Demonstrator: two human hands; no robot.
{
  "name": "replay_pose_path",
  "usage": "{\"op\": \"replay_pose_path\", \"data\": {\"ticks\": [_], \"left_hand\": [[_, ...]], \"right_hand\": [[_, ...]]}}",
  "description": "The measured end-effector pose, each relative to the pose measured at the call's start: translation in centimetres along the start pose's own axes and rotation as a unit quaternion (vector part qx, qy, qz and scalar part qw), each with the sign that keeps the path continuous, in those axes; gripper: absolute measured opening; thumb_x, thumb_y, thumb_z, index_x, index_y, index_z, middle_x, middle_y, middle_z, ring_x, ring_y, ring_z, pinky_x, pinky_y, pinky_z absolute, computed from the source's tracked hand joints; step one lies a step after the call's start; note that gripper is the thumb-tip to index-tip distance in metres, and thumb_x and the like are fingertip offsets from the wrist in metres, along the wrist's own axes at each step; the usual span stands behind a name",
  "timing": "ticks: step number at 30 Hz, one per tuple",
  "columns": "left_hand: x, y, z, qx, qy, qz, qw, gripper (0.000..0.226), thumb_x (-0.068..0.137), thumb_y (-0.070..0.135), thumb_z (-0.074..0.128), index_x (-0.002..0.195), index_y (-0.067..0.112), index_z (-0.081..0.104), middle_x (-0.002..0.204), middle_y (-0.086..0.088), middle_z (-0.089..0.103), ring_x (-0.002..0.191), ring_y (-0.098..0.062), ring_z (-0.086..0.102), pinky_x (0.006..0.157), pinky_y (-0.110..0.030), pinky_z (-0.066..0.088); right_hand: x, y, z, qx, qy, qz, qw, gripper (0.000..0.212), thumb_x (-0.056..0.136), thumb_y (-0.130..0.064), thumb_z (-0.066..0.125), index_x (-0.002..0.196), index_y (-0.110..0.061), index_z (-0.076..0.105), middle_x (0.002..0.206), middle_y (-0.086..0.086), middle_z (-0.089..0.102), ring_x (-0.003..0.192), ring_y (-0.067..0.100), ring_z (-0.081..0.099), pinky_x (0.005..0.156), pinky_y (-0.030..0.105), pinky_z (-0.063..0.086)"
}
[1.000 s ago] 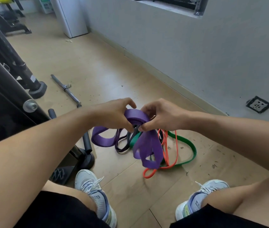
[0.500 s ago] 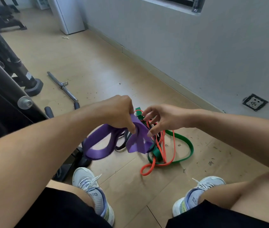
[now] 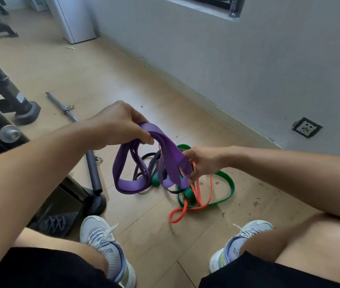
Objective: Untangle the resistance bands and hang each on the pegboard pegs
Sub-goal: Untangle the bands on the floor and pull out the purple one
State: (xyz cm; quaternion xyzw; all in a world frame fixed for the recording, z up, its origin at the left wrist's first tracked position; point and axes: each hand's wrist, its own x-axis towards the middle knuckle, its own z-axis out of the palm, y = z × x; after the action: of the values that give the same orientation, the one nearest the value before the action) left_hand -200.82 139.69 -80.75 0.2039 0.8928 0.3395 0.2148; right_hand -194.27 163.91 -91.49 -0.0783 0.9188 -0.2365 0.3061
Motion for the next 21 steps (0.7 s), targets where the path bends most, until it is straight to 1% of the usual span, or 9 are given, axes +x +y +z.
{"op": "replay_pose_path", "data": {"ticks": [3,5,7,10,12,14,16,18,21], "left_hand": [[0.4,-0.4,-0.3,-0.05,0.002,-0.004,0.999,0.02,0.07,0.012,0.089,0.087,0.016,0.081,0.083,-0.01,0.079,0.075,-0.02,0.07,0.089,-0.042,0.058],[0.6,-0.8,-0.6,-0.067,0.011,-0.011,0.998,0.018,0.073,0.011,0.088,0.089,0.014,0.081,0.085,-0.011,0.079,0.079,-0.021,0.071,0.093,-0.044,0.057],[0.8,-1.4,-0.8,-0.07,0.013,-0.016,0.997,0.016,0.076,0.012,0.086,0.09,0.013,0.081,0.086,-0.011,0.079,0.083,-0.024,0.072,0.095,-0.045,0.056],[1.2,-2.3,-1.0,-0.034,0.023,-0.023,0.999,0.013,0.077,0.017,0.086,0.089,0.014,0.08,0.083,-0.008,0.079,0.079,-0.021,0.069,0.086,-0.039,0.056],[1.4,-2.9,-1.3,-0.005,0.037,-0.024,0.999,0.013,0.077,0.02,0.086,0.088,0.017,0.08,0.081,-0.006,0.078,0.075,-0.019,0.067,0.08,-0.034,0.054],[1.3,-3.4,-1.5,0.039,0.044,-0.022,0.998,0.015,0.075,0.021,0.087,0.089,0.021,0.079,0.08,-0.003,0.078,0.074,-0.02,0.068,0.077,-0.032,0.055],[1.1,-3.6,-1.5,0.084,0.035,-0.016,0.996,0.017,0.074,0.021,0.087,0.09,0.024,0.079,0.08,0.0,0.078,0.075,-0.019,0.069,0.073,-0.029,0.052],[0.9,-3.7,-1.4,0.105,0.025,-0.008,0.994,0.018,0.074,0.02,0.087,0.09,0.024,0.079,0.08,0.002,0.078,0.073,-0.017,0.067,0.067,-0.025,0.049],[0.8,-3.6,-1.5,0.106,0.02,-0.001,0.994,0.019,0.075,0.022,0.087,0.091,0.024,0.079,0.079,0.004,0.078,0.07,-0.014,0.066,0.064,-0.023,0.047]], "right_hand": [[0.0,1.3,-0.3,0.01,0.021,0.027,0.999,0.035,0.082,-0.021,0.086,0.11,-0.029,0.066,0.113,-0.003,0.073,0.108,0.022,0.068,0.095,0.038,0.055],[-0.1,2.3,-0.4,0.019,0.018,0.05,0.998,0.037,0.082,-0.016,0.086,0.114,-0.024,0.069,0.114,-0.002,0.075,0.109,0.021,0.069,0.098,0.04,0.055],[-0.2,3.0,-0.4,0.023,0.021,0.068,0.997,0.032,0.083,-0.014,0.084,0.11,-0.023,0.069,0.107,-0.001,0.075,0.102,0.019,0.07,0.095,0.039,0.057],[-0.6,3.2,-0.7,0.037,0.052,0.077,0.995,0.028,0.085,-0.018,0.084,0.107,-0.015,0.068,0.095,0.0,0.071,0.087,0.017,0.066,0.077,0.028,0.053],[-0.8,3.4,-0.9,0.056,0.09,0.088,0.99,0.029,0.088,-0.025,0.081,0.108,-0.013,0.065,0.096,0.002,0.073,0.086,0.019,0.069,0.074,0.031,0.054],[-0.8,3.8,-1.1,0.066,0.136,0.112,0.982,0.024,0.093,-0.029,0.075,0.106,-0.014,0.062,0.096,0.006,0.073,0.083,0.021,0.074,0.076,0.037,0.062],[-0.8,3.9,-1.3,0.064,0.185,0.139,0.971,0.016,0.098,-0.024,0.067,0.107,-0.014,0.058,0.095,0.008,0.073,0.076,0.022,0.076,0.072,0.041,0.065],[-0.8,3.9,-1.4,0.077,0.213,0.16,0.961,0.011,0.101,-0.016,0.06,0.11,-0.013,0.055,0.095,0.01,0.072,0.071,0.023,0.077,0.064,0.037,0.066],[-0.5,3.6,-1.3,0.086,0.224,0.171,0.956,0.017,0.102,-0.008,0.051,0.117,-0.012,0.056,0.102,0.011,0.069,0.067,0.026,0.076,0.053,0.033,0.063]]}}
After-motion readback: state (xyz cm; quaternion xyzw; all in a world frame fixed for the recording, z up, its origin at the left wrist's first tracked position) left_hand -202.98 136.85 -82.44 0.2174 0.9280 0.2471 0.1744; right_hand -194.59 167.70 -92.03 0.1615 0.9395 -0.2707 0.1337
